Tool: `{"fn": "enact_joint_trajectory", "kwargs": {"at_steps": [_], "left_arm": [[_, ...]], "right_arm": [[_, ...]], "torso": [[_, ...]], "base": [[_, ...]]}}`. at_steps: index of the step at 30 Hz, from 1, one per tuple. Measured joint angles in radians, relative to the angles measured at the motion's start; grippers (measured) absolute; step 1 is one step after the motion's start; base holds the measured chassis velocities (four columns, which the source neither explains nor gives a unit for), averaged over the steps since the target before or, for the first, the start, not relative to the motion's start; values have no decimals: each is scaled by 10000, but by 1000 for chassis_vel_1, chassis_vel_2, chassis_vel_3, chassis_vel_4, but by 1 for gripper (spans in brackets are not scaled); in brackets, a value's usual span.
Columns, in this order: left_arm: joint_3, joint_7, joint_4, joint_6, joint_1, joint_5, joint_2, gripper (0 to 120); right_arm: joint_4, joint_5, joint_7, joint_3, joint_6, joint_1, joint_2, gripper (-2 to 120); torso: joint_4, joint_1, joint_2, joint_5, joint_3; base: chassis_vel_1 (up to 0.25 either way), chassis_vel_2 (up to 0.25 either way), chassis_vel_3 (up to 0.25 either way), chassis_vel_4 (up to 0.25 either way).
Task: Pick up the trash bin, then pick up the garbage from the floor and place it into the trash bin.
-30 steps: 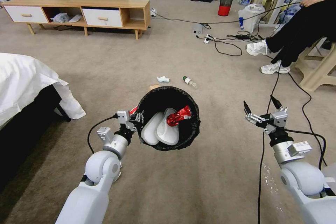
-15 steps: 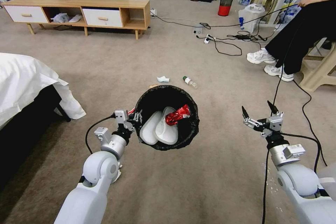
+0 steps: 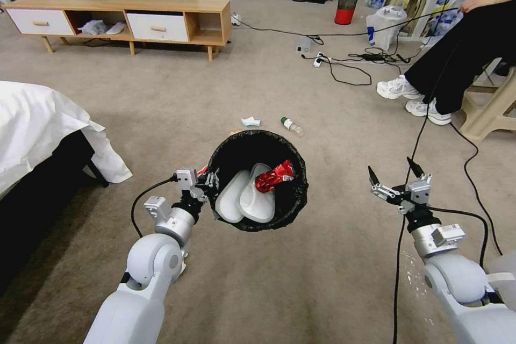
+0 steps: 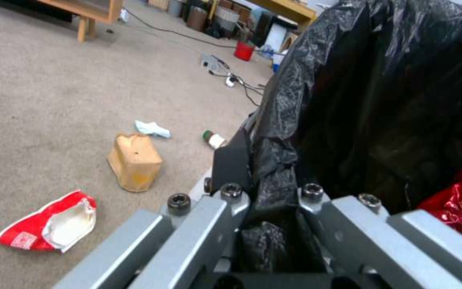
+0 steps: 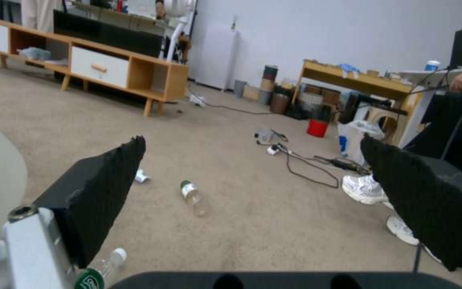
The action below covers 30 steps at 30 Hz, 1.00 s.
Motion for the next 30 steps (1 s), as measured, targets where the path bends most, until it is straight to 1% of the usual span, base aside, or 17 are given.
{"fn": "enact_joint_trajectory", "kwargs": {"at_steps": [30], "left_arm": [[-4,-23,-31,2,-60,-154,101,4]], "right_arm": [[39,-102,-14,-66,13,44,164,100]], "torso": [[0,0,0,0,0]], "base": [[0,0,0,0]]}}
